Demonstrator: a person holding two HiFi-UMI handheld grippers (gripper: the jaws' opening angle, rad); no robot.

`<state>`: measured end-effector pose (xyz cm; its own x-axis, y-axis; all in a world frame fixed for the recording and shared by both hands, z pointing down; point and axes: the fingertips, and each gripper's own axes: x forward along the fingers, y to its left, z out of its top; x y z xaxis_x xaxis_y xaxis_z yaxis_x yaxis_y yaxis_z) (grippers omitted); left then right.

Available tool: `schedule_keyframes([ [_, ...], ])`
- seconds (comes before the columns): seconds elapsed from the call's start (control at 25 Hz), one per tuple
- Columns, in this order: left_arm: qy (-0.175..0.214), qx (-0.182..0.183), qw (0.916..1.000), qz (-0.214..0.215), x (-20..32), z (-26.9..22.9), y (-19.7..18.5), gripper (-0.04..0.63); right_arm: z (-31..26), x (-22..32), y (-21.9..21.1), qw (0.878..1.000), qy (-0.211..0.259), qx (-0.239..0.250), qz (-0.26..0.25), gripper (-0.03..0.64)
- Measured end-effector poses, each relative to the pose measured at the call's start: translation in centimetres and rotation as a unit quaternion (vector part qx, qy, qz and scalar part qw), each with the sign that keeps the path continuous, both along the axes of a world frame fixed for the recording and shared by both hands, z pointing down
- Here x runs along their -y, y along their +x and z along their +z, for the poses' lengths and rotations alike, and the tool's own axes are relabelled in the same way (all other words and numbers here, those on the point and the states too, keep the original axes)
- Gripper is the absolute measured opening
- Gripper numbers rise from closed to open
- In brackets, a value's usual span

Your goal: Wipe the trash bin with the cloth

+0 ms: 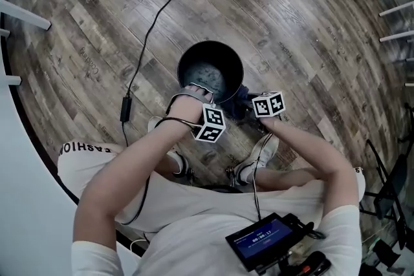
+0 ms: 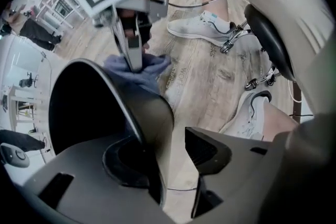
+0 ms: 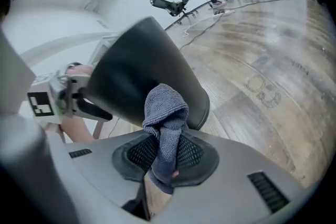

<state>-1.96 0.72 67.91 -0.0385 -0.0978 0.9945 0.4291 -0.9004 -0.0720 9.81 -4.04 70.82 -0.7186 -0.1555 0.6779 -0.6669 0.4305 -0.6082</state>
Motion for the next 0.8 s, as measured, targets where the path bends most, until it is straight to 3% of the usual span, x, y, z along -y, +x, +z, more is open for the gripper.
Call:
schedule_keyframes([
  [0.12, 0.003, 0.013, 0.9999, -0.001, 0.4, 0.4, -1.4, 0.208, -5.2, -0.8, 0.4, 0.999, 0.027, 0.025, -0.015, 0.077],
  [0.2, 0.026, 0.016, 0.9992, 0.026, 0.8, 1.0, -2.0, 0.201, -7.7, -1.0, 0.3, 0.998, 0.045, 0.032, -0.022, 0.077],
  [0.28, 0.044, 0.016, 0.9979, 0.046, 1.2, 1.3, -2.1, 0.084, -9.2, -1.0, -0.3, 0.997, 0.061, 0.035, -0.033, 0.077],
  [0.32, 0.040, 0.017, 0.9979, 0.048, 1.2, 1.3, -2.0, 0.076, -9.6, -1.1, -0.8, 0.996, 0.068, 0.036, -0.039, 0.077],
  [0.44, 0.018, 0.013, 0.9989, 0.043, 0.7, 1.4, -1.4, 0.057, -9.5, -1.1, -2.2, 0.995, 0.078, 0.032, -0.052, 0.077],
  [0.8, 0.011, 0.011, 0.9990, 0.043, 0.8, 1.1, -1.0, 0.046, -3.8, -0.8, -2.6, 0.997, 0.051, 0.010, -0.050, 0.077],
])
